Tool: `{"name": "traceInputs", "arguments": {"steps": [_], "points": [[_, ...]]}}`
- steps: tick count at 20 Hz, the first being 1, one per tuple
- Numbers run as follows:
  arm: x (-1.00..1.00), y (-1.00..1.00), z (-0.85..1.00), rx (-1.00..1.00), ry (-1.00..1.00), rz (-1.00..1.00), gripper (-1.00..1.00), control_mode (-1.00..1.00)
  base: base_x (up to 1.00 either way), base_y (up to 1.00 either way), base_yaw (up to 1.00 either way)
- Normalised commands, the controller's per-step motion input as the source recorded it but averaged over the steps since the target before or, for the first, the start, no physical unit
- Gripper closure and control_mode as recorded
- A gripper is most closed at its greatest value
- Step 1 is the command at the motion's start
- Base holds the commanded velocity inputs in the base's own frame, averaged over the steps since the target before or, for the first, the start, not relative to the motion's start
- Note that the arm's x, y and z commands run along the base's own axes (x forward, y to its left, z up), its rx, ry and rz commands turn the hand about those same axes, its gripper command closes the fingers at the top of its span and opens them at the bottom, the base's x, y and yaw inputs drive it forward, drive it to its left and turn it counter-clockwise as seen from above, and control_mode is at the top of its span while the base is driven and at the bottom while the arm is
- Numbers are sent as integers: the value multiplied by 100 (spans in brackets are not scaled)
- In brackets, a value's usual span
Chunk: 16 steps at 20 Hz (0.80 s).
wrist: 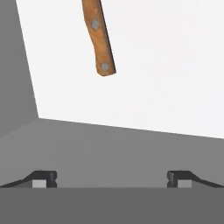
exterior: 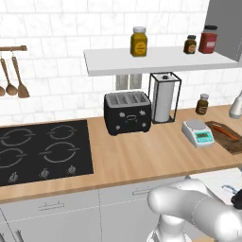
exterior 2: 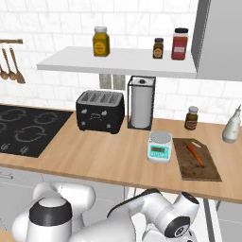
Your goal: Place the appropriate cutting tool for cutting the carrot skin on the cutting board.
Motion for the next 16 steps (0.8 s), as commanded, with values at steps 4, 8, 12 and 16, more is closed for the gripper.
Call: {"name": "traceInputs", "arguments": {"steps": [4, 8, 12, 16], "points": [[-19, 0, 45, -4, 4, 0, -100, -100, 0, 0, 0], [69, -21, 49, -9, 0, 13, -100, -100, 0, 0, 0], [64, -42, 19, -2, -1, 17, -100, -100, 0, 0, 0], [36, -42, -3, 0, -7, 16, -100, -100, 0, 0, 0]]}}
